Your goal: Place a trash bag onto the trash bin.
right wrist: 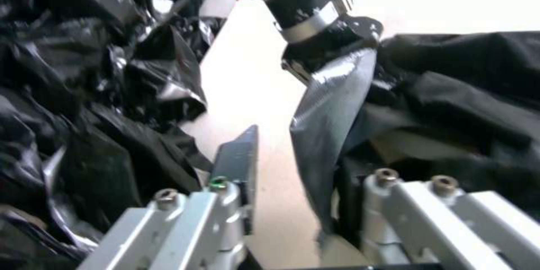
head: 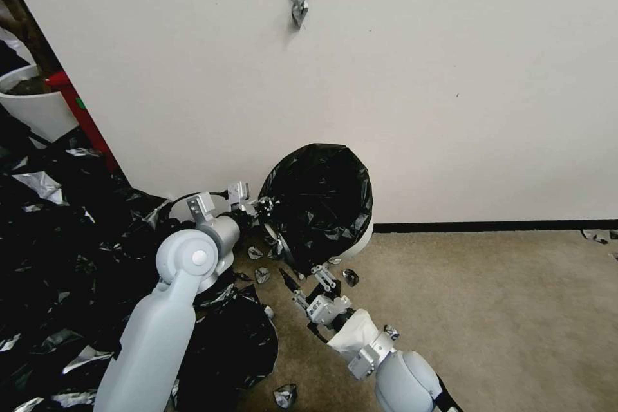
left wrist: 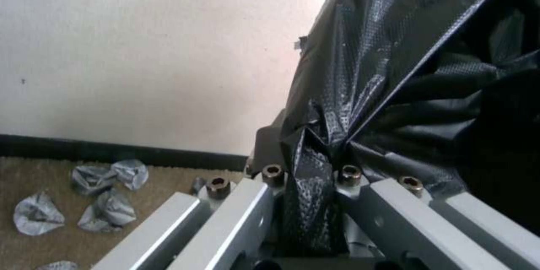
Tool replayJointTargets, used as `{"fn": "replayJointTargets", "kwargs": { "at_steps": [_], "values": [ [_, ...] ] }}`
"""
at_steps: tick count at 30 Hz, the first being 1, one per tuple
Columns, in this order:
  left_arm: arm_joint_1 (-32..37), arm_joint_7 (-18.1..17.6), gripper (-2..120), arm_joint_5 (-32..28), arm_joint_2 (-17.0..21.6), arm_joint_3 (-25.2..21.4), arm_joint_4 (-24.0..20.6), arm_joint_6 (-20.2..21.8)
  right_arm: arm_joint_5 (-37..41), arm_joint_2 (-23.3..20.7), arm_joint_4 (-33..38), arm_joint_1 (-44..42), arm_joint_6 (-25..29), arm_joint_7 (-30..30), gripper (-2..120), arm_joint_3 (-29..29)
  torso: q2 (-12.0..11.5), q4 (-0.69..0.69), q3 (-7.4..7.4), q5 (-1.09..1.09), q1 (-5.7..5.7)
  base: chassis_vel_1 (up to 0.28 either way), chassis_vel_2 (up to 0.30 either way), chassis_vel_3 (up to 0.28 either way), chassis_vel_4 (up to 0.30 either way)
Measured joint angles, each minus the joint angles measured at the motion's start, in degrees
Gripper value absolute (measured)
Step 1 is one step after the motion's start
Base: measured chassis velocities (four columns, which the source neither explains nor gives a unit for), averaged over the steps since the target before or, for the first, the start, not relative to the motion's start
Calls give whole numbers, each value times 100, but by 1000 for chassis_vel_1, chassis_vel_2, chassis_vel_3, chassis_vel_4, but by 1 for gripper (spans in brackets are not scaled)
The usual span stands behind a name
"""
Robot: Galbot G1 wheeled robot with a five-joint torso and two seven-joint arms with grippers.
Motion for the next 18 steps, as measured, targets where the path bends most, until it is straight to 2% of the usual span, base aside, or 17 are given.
{"fn": "replayJointTargets", "kwargs": {
  "at_steps": [1, 5, 6, 9, 18],
  "values": [
    [0, 0, 2, 0, 0, 0, 0, 0, 0, 0, 0, 0, 0, 0, 28, 0, 0, 0, 0, 0, 0, 0, 0, 0, 0],
    [10, -12, 2, 5, -10, 5, -24, 0, 217, -8, -85, 44, 75, -197, 10, 3, 0, 0, 0, 0, 0, 0, 0, 0, 0],
    [10, -12, 2, 5, -10, 5, -24, 0, 217, -8, -85, 44, 75, -197, 10, 3, 0, 0, 0, 0, 0, 0, 0, 0, 0],
    [50, -21, 2, 6, -18, 13, -70, 0, 283, -2, -159, 79, 123, -351, 0, 25, 0, 0, 0, 0, 0, 0, 0, 0, 0],
    [218, -42, 2, 8, -12, 59, -292, 16, 92, 174, -658, 316, 298, -893, 0, 91, 0, 0, 0, 0, 0, 0, 0, 0, 0]
  ]
}}
